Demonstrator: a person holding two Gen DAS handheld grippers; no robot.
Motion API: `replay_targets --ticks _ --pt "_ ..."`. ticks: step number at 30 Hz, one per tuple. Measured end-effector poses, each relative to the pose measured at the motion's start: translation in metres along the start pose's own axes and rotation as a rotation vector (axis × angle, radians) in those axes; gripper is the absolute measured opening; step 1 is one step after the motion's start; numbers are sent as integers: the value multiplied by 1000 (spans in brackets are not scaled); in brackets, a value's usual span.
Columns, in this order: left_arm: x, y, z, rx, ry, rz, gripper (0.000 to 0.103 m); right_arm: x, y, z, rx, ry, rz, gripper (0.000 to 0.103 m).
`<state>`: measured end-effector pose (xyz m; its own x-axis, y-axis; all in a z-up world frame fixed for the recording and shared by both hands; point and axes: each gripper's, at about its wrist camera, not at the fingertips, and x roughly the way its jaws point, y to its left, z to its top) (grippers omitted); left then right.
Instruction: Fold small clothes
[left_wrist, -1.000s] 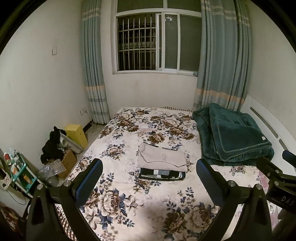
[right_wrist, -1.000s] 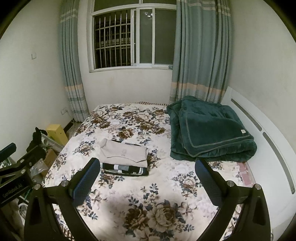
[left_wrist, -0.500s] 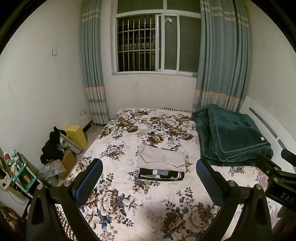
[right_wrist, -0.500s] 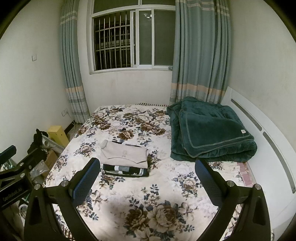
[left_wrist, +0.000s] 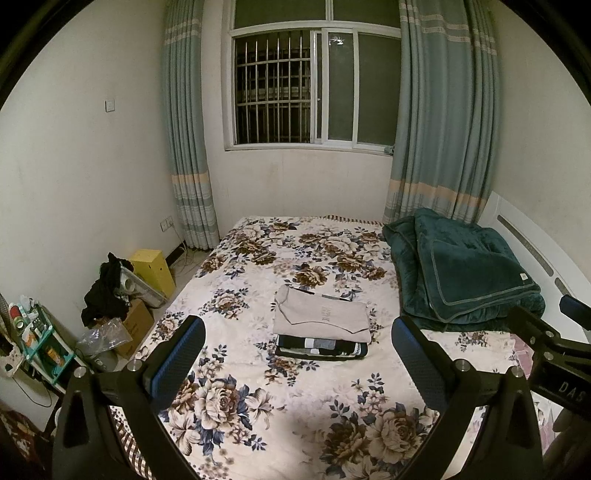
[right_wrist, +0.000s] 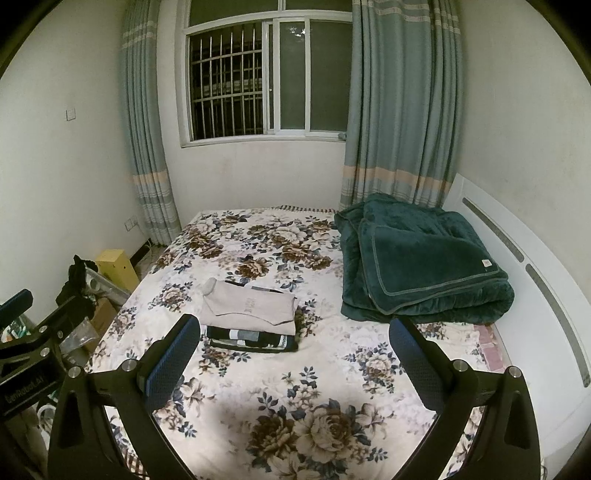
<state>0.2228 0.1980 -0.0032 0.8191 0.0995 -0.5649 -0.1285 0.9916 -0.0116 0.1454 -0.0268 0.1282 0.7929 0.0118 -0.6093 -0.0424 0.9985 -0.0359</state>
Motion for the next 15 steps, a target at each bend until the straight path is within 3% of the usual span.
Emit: replay_targets --ticks 15 --pt "-1 0 -2 -1 -3 2 103 0 0 -4 2 -3 -3 103"
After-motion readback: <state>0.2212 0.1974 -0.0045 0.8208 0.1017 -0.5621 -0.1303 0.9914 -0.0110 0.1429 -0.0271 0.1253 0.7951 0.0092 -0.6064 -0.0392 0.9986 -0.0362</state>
